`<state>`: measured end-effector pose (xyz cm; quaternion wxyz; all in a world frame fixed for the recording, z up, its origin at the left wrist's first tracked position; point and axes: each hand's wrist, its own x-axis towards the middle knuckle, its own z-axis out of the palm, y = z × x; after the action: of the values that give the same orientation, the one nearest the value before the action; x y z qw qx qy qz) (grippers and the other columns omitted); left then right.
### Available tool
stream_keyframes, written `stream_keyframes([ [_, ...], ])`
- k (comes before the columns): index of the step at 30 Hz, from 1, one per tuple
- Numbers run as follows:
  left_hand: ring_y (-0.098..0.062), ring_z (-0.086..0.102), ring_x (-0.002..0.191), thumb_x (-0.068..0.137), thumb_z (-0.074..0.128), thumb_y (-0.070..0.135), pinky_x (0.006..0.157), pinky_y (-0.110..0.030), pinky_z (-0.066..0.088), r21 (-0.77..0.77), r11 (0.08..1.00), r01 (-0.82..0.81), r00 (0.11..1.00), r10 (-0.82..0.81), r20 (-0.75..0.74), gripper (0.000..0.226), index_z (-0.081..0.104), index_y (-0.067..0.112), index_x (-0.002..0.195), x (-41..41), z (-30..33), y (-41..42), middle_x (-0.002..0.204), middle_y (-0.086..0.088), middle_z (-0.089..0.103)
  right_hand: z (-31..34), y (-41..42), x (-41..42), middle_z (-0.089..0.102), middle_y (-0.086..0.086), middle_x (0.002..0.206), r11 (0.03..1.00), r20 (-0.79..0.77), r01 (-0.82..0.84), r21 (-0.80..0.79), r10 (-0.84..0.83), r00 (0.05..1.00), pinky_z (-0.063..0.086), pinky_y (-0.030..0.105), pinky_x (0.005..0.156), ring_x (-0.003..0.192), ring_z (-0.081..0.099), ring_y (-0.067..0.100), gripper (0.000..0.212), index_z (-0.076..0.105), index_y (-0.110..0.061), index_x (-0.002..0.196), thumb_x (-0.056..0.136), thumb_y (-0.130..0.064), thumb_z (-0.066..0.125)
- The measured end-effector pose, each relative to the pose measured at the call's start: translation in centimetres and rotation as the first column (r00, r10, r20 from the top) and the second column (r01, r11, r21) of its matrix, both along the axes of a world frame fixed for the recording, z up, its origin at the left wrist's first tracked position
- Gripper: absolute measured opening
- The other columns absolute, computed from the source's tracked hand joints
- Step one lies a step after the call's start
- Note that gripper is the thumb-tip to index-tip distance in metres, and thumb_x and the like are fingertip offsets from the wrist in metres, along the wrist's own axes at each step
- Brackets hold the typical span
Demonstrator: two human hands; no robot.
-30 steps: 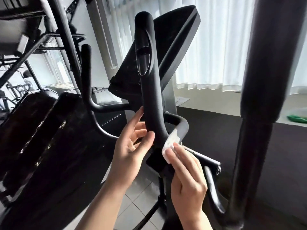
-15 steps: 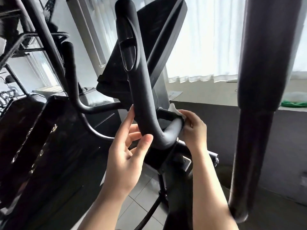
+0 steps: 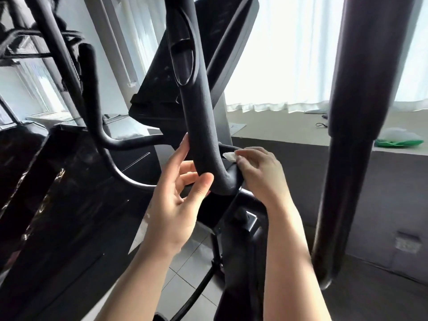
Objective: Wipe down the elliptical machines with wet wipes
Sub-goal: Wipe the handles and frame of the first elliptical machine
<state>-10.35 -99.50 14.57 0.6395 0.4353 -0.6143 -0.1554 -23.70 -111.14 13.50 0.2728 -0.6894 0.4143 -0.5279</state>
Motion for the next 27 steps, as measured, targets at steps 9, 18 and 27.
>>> stream_keyframes([
  [9,-0.019,0.066,0.101,0.075,0.068,0.048,0.099,-0.052,0.05,0.05,0.998,0.039,0.997,-0.036,-0.067,0.058,0.05,0.061,0.13,0.0,-0.3,0.2,0.107,0.006,0.069,1.4,2.8,-0.7,0.069,0.001,0.114,0.997,-0.259,0.007,-0.083,-0.028,0.965,0.036,0.014,0.086,0.109,0.059,0.018,0.034,0.075,-0.015,0.109,0.087,0.003,0.058],
  [18,-0.015,0.067,0.103,0.085,0.069,0.03,0.095,-0.045,0.053,0.067,0.996,0.061,0.986,-0.05,-0.159,0.033,0.065,0.054,0.107,0.6,-2.1,0.8,0.1,0.009,0.07,1.1,10.2,-0.9,0.069,-0.01,0.096,0.983,-0.112,0.112,-0.149,-0.129,0.985,0.042,0.01,0.072,0.086,0.059,0.003,0.038,0.076,-0.025,0.101,0.089,0.005,0.054],
  [27,-0.016,0.07,0.101,0.068,0.075,0.065,0.078,-0.027,0.057,0.072,0.901,0.427,0.777,-0.325,-0.539,0.06,0.071,0.026,0.114,-0.5,-7.0,2.7,0.107,-0.001,0.074,-4.1,14.9,2.6,0.069,-0.015,0.101,0.996,0.168,0.086,-0.025,-0.081,0.982,0.051,0.017,0.072,0.094,0.066,0.007,0.027,0.073,-0.035,0.095,0.09,-0.009,0.069],
])
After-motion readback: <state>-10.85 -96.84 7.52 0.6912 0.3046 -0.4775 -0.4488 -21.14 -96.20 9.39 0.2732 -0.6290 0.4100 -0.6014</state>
